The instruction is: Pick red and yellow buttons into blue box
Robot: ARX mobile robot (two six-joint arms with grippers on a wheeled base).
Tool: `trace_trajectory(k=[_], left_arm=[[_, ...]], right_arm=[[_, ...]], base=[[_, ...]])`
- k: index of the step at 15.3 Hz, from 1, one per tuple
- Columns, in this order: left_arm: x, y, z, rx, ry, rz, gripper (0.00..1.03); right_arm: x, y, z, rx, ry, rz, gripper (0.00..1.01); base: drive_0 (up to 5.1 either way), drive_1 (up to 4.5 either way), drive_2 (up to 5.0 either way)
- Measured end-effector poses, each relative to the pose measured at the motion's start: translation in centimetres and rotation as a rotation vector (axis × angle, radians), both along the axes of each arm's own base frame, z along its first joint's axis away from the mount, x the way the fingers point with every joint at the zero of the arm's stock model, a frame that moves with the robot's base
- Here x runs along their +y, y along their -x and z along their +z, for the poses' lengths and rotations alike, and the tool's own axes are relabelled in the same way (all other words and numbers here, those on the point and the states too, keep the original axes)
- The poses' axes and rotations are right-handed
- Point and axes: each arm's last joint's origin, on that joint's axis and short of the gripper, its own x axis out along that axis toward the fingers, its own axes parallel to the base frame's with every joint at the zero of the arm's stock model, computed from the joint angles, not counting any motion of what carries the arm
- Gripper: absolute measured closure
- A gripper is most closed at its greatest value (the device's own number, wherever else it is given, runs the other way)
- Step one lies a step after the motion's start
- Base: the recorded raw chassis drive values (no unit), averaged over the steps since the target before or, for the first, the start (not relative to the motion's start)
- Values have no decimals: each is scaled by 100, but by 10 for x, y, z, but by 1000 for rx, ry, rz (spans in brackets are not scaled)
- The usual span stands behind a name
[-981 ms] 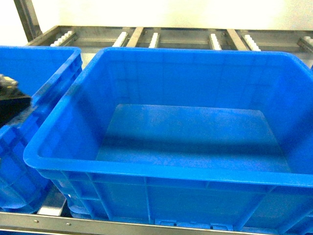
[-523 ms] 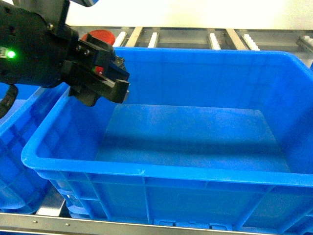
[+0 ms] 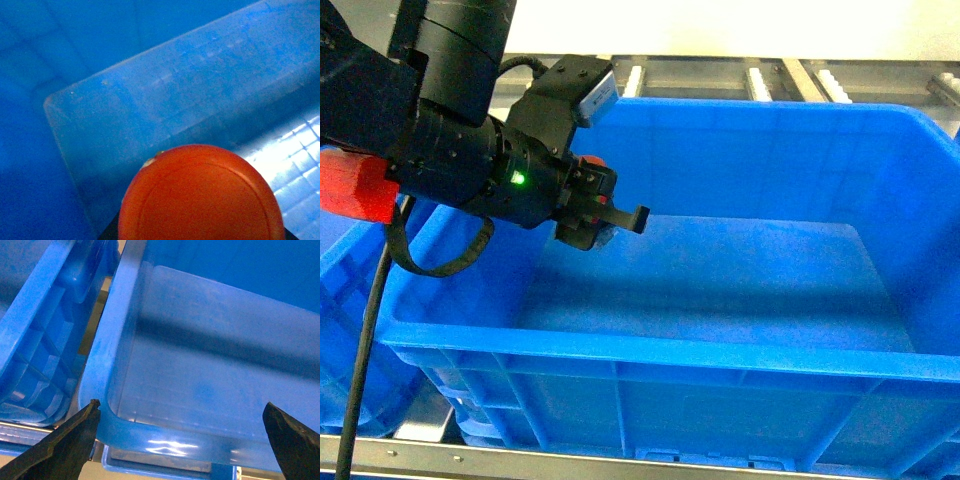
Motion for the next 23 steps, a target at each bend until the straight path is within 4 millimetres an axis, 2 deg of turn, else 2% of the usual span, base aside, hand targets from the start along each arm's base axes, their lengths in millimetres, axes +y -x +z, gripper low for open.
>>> trace_trajectory(k=[3,5,7,8,10,12,15,18,21,23], left_arm=[[1,-3,-2,-13,-7,18,49],[-1,-2,-2,-12,-3,8,22],[-4,1,1,-61,-10,-3,4],[-4,9,5,-83,-28,-10,3],[4,37,23,-161,-63,-31,5],[11,67,55,-308,-93,-54,5],[18,108,59,-402,-184,-58,5],[27,140,72,-500,-198,-32,5],[39,163,65,-528,-224,38,5],[40,163,66,-532,-225,41,5]], right_arm=[[0,0,0,0,0,0,3],[0,0,0,0,0,0,3],[0,0,0,0,0,0,3],[0,0,0,-1,0,1,3],[0,0,0,-1,0,1,3],[0,0,0,0,0,1,3],[0,0,0,0,0,1,3],[0,0,0,0,0,1,3],[0,0,0,-1,0,1,3],[0,0,0,0,-1,1,3]], base=[[0,0,0],[0,0,0],[0,0,0],[0,0,0],[0,0,0],[0,0,0],[0,0,0],[0,0,0],[0,0,0],[0,0,0]])
